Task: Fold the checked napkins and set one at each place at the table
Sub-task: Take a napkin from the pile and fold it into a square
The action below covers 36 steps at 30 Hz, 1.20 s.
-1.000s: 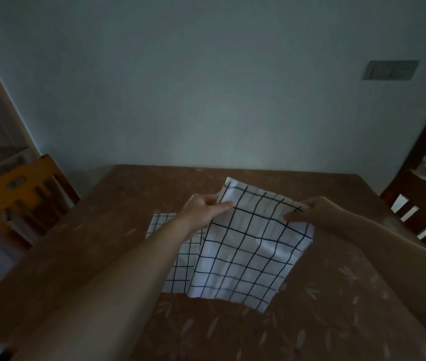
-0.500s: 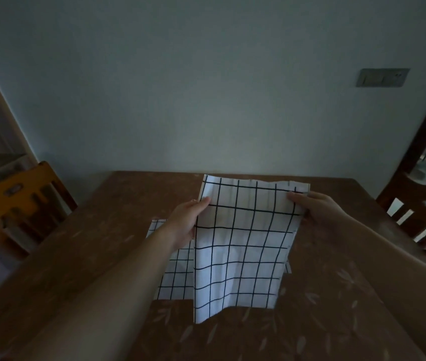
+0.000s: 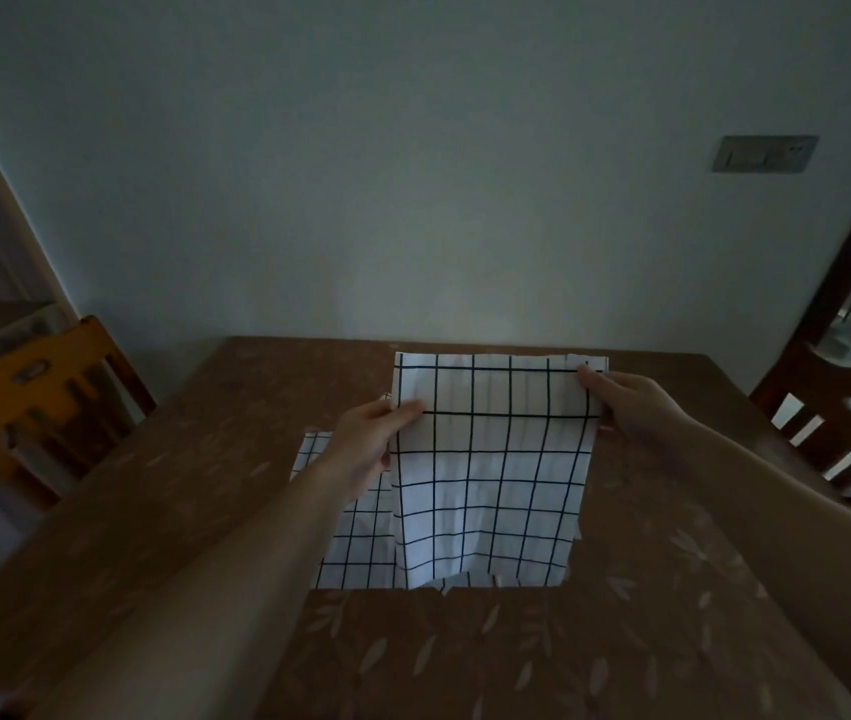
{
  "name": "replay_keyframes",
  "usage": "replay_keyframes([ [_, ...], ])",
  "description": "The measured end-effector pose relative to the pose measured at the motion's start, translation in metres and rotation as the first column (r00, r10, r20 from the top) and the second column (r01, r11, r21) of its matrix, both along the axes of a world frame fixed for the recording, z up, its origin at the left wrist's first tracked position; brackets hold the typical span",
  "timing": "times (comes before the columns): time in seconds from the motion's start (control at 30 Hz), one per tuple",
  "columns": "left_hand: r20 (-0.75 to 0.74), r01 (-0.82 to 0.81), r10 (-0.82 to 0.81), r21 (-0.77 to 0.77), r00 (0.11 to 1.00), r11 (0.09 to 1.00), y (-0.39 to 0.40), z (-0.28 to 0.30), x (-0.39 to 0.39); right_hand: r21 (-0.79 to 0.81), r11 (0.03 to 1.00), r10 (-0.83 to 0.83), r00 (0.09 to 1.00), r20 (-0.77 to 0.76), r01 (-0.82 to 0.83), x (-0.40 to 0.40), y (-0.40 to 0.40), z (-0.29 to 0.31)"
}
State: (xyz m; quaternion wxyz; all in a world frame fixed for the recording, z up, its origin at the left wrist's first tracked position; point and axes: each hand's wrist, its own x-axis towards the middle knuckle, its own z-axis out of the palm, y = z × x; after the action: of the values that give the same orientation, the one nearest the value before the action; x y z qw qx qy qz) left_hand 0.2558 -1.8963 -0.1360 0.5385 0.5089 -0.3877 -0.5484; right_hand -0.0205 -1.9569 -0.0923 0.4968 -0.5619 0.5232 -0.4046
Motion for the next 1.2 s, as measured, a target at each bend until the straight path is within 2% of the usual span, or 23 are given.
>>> replay_keyframes([
  [0.23, 0.054, -0.04, 0.04, 0.012, 0.998, 0.999, 0.005, 0.009, -0.007, -0.033, 0.999, 0.0, 0.997, -0.083, -0.003, -0.003, 0.003, 0.011],
  [0.43, 0.102, -0.077, 0.08, -0.032, 0.992, 0.996, 0.011, 0.015, -0.013, -0.039, 0.999, -0.029, 0.999, -0.043, 0.027, -0.004, 0.003, 0.012],
  [0.53, 0.092, 0.016, -0.014, -0.026, 0.996, 1.0, 0.014, 0.017, -0.016, -0.085, 0.992, -0.095, 0.993, -0.071, 0.089, -0.002, 0.004, 0.014],
  [0.63, 0.216, 0.115, -0.119, 0.028, 0.969, 0.993, 0.017, 0.014, -0.02, -0.052, 0.982, -0.185, 0.983, -0.015, 0.184, -0.004, 0.0, 0.014],
  [0.73, 0.212, 0.013, -0.01, -0.014, 0.977, 1.0, 0.019, 0.013, -0.024, 0.038, 0.992, -0.119, 0.992, -0.039, 0.12, -0.009, 0.002, 0.013],
  [0.87, 0.177, -0.143, 0.153, -0.068, 0.972, 0.987, 0.022, 0.016, -0.023, 0.139, 0.982, 0.152, 0.976, -0.158, -0.13, -0.013, 0.015, -0.006],
  [0.97, 0.204, -0.147, 0.158, -0.068, 0.966, 0.987, 0.024, 0.015, -0.019, 0.101, 0.986, 0.133, 0.991, -0.014, -0.131, -0.011, 0.015, -0.018],
  [1.03, 0.302, -0.025, 0.024, 0.002, 0.953, 1.0, 0.028, 0.014, -0.017, 0.028, 0.999, 0.038, 0.999, 0.01, -0.038, -0.008, 0.014, -0.014],
  [1.1, 0.271, 0.062, -0.088, 0.102, 0.958, 0.993, 0.031, 0.005, -0.013, 0.025, 1.0, -0.019, 0.999, 0.051, 0.018, -0.007, 0.01, -0.011],
  [1.2, 0.193, -0.001, -0.019, 0.103, 0.981, 0.995, 0.031, 0.0, -0.012, 0.131, 0.991, -0.026, 0.998, 0.054, 0.019, -0.014, 0.002, -0.015],
])
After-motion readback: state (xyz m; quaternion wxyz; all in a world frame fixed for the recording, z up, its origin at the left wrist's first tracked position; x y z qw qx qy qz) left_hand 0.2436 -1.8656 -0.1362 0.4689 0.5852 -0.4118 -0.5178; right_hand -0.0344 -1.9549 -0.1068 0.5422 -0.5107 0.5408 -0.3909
